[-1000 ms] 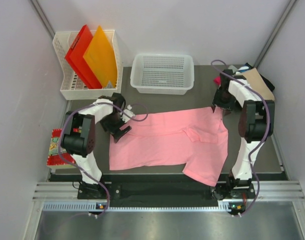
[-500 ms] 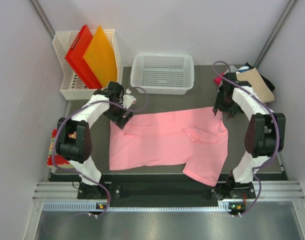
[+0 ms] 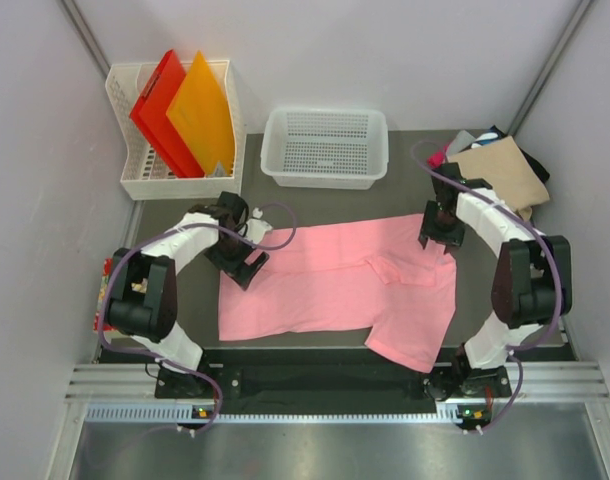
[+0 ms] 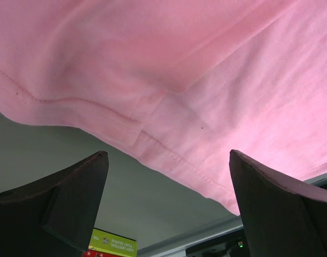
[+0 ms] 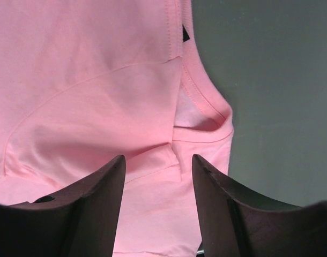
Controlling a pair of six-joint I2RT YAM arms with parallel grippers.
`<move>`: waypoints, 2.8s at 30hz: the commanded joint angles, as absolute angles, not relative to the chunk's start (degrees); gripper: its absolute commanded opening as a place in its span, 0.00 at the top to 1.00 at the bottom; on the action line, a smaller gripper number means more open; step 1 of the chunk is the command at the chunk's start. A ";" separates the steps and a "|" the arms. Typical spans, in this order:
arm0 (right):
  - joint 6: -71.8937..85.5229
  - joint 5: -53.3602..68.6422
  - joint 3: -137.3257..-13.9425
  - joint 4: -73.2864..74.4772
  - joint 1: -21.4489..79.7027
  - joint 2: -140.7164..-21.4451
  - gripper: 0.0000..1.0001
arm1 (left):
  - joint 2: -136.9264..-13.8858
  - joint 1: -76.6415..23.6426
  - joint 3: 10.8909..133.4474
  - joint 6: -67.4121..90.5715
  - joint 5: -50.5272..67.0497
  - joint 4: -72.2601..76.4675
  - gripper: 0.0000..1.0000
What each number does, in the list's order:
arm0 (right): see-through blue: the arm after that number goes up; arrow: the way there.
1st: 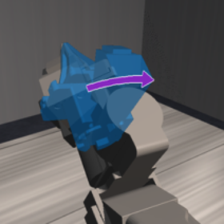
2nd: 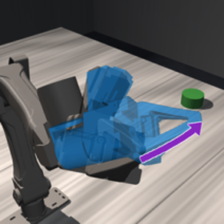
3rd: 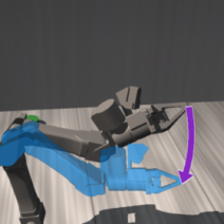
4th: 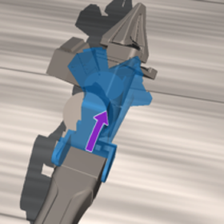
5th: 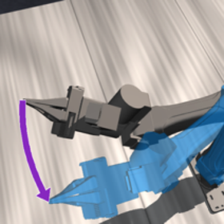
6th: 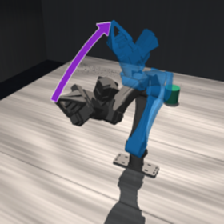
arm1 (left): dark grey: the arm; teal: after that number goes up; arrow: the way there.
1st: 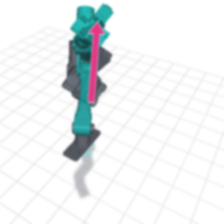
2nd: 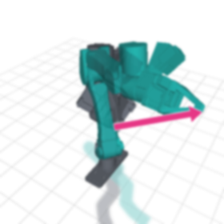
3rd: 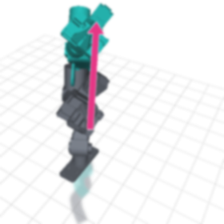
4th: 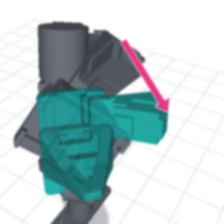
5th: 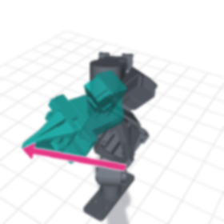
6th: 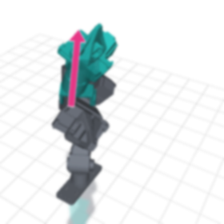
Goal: Fold and stack the t-shirts
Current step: Fold the flattened tshirt in 1/3 of the way, then grap the side of the flattened tshirt closest away from the robot with both arms
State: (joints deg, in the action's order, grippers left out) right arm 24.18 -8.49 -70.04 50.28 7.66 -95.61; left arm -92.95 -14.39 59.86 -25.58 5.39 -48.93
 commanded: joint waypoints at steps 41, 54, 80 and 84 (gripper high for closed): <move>59.15 -11.69 -42.37 66.97 37.79 -52.56 0.46 | -79.10 -32.60 44.03 -33.49 5.10 -55.11 0.11; 63.98 -11.08 -37.71 67.77 43.32 -52.73 0.45 | -77.17 -32.70 38.06 -34.19 0.79 -53.35 0.20; 63.98 -7.47 -38.24 64.96 58.89 -68.12 0.40 | -77.96 -32.78 36.04 -33.49 -2.72 -47.90 1.00; 64.42 -7.03 -38.06 64.42 59.15 -68.12 0.43 | -77.52 -32.78 35.33 -33.66 -3.60 -47.46 1.00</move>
State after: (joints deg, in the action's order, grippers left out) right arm 64.49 -6.59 -36.86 65.56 58.04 -68.12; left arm -77.49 -32.69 36.60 -33.34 -2.94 -51.55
